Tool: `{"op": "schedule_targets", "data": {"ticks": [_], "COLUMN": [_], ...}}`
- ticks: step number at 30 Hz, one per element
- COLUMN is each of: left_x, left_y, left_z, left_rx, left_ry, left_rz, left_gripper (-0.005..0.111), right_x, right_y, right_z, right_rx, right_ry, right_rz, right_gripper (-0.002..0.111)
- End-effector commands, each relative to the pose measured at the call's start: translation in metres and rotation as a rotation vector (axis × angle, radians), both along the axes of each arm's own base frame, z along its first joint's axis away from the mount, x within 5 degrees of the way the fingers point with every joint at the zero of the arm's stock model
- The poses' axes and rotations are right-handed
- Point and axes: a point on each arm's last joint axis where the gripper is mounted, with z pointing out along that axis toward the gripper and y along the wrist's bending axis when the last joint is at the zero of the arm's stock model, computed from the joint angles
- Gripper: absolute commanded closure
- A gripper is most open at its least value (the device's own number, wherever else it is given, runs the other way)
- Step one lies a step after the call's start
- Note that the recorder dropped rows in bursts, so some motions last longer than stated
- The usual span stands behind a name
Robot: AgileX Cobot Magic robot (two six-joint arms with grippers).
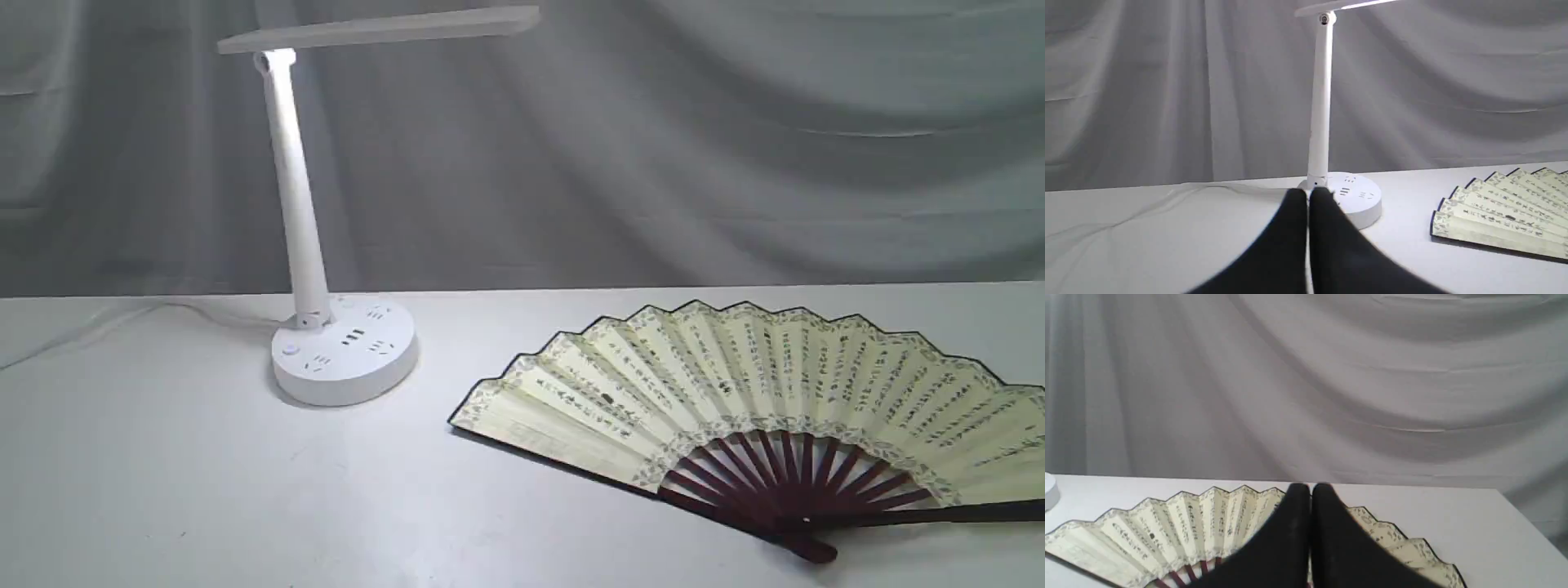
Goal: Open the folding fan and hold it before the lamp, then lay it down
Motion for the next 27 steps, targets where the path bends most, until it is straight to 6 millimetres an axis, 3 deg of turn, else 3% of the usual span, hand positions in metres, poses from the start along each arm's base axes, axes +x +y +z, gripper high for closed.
{"op": "schedule_targets", "data": {"ticks": [1,4,7,10,27], "left_x": [0.004,0.006,0.007,0.007,0.007], "left_y": [0.000,-0.001,-0.001,0.000,0.000], "left_z": [-0.014,-0.027,-0.031,-0.038,-0.038], "left_rx": [0.001,0.002,0.001,0.044,0.033], "left_ry": [-0.007,0.003,-0.003,0.074,0.075], "left_rz": [0.003,0.003,0.003,0.005,0.005], "left_gripper": [0.107,0.107,0.107,0.107,0.107], "right_x": [0.004,0.007,0.006,0.007,0.007], "right_y": [0.000,-0.001,-0.001,-0.001,-0.001], "right_z": [-0.018,-0.042,-0.049,-0.045,-0.044], "right_rx": [0.013,0.024,0.020,0.023,0.022], "right_ry": [0.040,0.112,0.177,0.128,0.121], "right_rz": [0.002,0.002,0.001,0.002,0.002], "right_gripper": [0.108,0.108,0.108,0.108,0.108]}}
